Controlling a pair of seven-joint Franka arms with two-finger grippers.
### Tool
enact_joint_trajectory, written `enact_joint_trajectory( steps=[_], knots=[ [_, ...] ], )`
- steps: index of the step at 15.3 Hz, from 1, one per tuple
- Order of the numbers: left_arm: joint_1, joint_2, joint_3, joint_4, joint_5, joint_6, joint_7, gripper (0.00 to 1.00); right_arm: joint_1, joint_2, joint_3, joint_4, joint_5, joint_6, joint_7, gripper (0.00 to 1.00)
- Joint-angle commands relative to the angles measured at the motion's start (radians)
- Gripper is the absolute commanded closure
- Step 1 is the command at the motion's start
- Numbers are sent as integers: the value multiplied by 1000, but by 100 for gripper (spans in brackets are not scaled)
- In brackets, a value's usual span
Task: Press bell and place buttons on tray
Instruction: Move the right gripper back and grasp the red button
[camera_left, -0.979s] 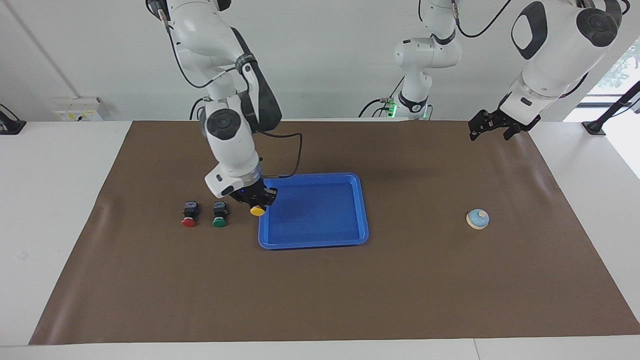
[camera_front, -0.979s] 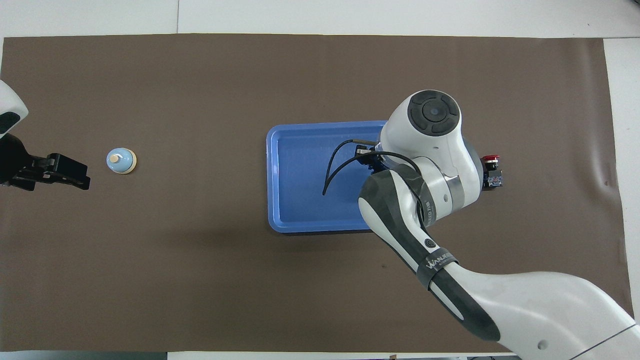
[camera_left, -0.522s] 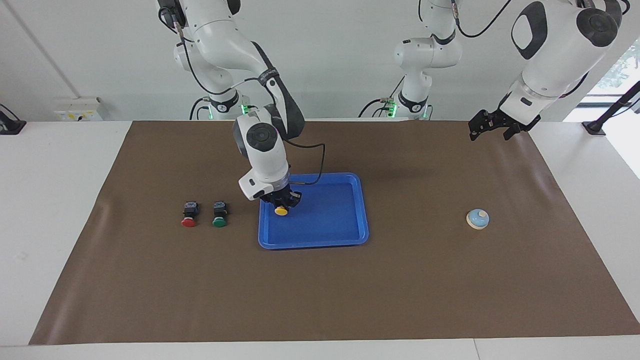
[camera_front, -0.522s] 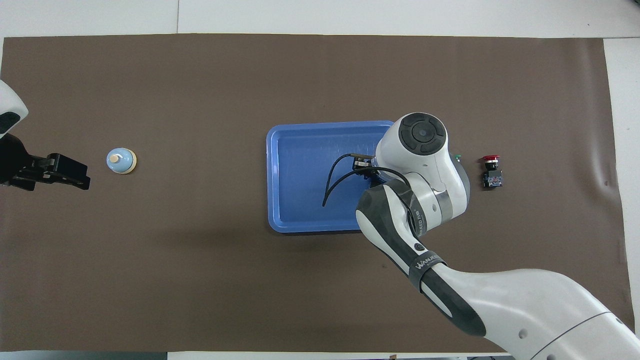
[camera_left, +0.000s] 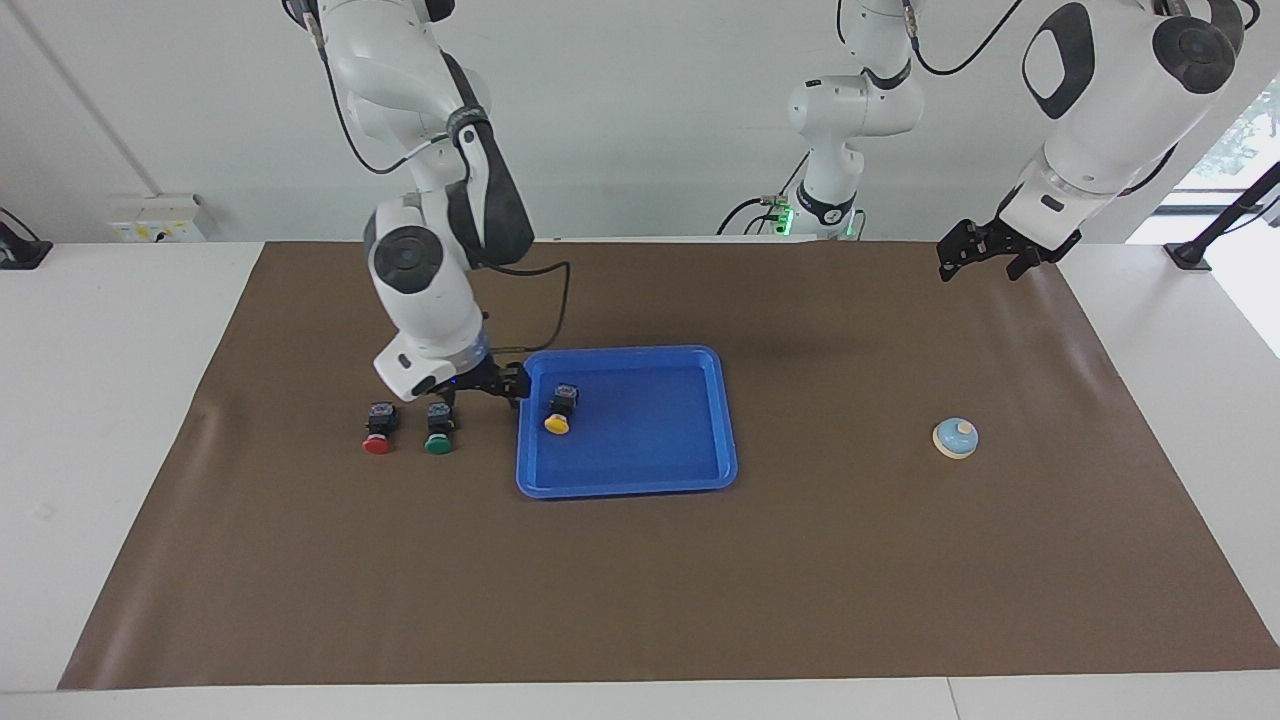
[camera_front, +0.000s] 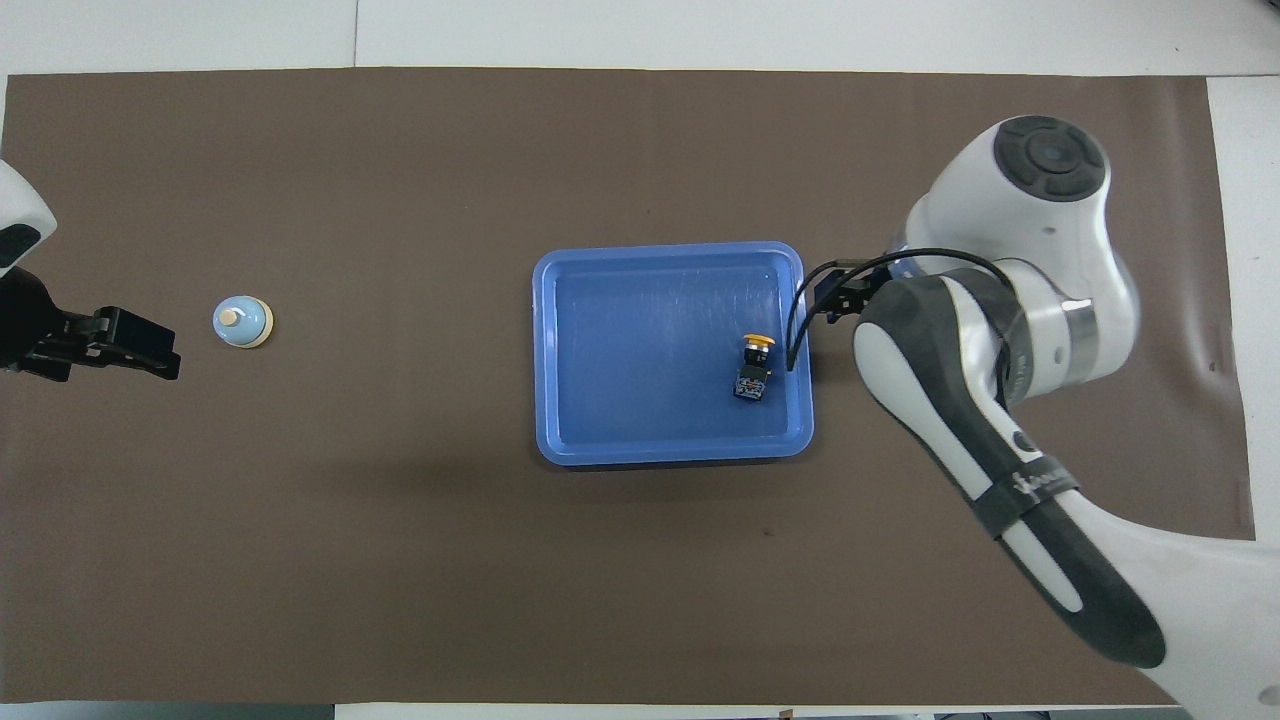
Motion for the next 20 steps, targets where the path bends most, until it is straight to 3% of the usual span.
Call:
enact_joint_trajectory(
  steps=[1, 4, 7, 9, 18, 19, 20],
  knots=[
    [12, -5, -5, 9, -10, -12, -9, 0, -113, -48, 13, -81, -20, 13, -146, 0],
    [12, -5, -5, 9, -10, -12, -9, 0, -202, -65, 13, -144, -35, 68, -245, 0],
    [12, -5, -5, 9, -10, -12, -9, 0, -265, -97, 13, -288, -38, 261, -323, 0],
    [12, -5, -5, 9, -10, -12, -9, 0, -265, -102, 15, -341, -38, 344, -322, 0],
    [12, -5, -5, 9, -10, -12, -9, 0, -259, -86, 15, -440, -38, 464, -334, 1],
    [12, -5, -5, 9, -10, -12, -9, 0, -259, -88, 15, -450, -38, 471, -331, 11],
    [12, -5, -8, 9, -10, -12, -9, 0, -259, -88, 16, -450, -38, 471, -329, 40]
  ],
)
